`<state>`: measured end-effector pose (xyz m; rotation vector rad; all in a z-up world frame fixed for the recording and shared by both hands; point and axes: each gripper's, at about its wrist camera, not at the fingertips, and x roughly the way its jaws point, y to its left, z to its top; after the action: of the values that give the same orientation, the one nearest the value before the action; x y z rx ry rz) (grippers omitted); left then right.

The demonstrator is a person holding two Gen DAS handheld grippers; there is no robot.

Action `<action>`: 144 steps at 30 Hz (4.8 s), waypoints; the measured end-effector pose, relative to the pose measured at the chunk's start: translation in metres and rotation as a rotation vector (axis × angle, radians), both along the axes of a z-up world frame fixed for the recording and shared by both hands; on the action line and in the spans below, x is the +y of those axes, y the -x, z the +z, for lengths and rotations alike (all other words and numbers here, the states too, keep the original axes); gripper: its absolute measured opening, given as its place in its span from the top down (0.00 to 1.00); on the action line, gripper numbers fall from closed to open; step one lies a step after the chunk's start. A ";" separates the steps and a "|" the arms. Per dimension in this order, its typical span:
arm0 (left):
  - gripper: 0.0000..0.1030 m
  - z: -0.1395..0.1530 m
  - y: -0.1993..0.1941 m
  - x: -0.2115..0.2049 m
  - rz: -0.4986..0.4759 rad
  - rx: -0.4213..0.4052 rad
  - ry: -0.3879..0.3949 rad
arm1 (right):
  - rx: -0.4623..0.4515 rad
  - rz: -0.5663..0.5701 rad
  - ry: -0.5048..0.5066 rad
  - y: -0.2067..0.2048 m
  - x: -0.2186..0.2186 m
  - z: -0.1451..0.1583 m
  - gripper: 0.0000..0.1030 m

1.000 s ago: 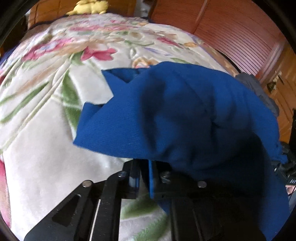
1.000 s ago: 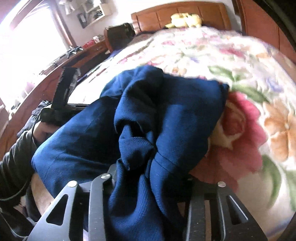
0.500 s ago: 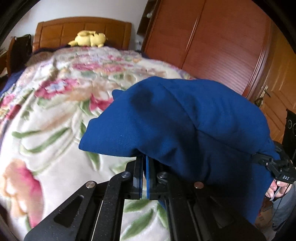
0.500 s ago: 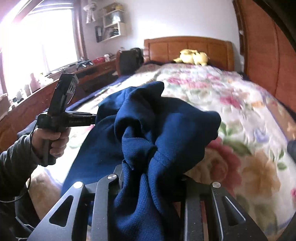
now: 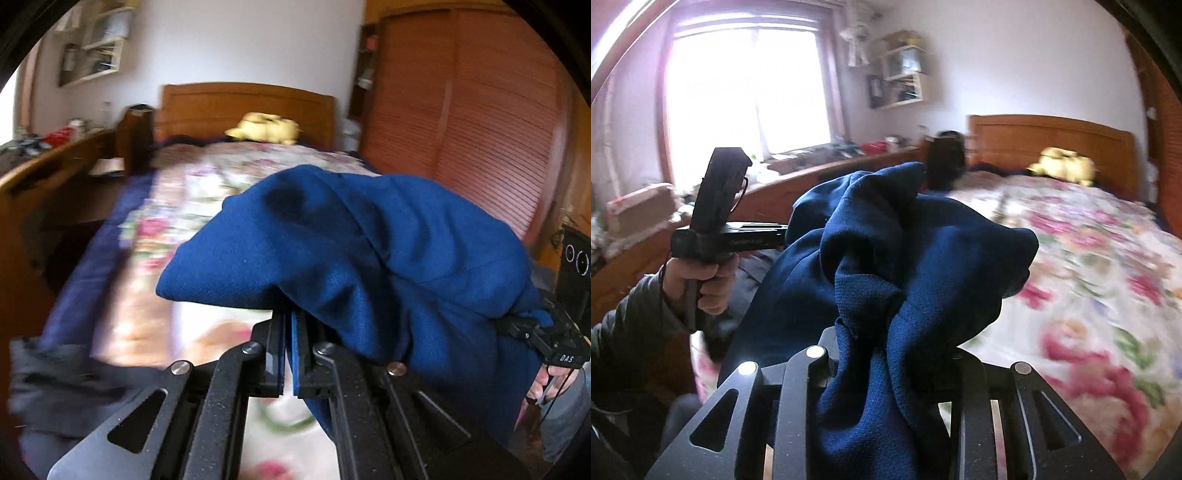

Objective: Fold large clothes

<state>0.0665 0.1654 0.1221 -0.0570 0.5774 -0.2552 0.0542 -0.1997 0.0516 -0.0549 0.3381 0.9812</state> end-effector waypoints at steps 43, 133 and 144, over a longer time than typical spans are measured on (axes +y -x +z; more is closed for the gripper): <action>0.64 0.008 0.056 0.138 0.259 -0.077 -0.188 | 0.042 -0.006 0.086 0.036 0.192 -0.052 0.32; 0.63 -0.113 0.041 -0.148 0.255 -0.207 -0.120 | -0.128 -0.601 0.002 0.018 0.014 -0.127 0.13; 0.63 -0.112 0.042 -0.149 0.254 -0.210 -0.118 | -0.127 -0.597 0.002 0.017 0.011 -0.128 0.13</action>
<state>0.0243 0.0168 0.0100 0.0113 0.3706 0.0208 0.0369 -0.1890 -0.0762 -0.0153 0.2181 0.3840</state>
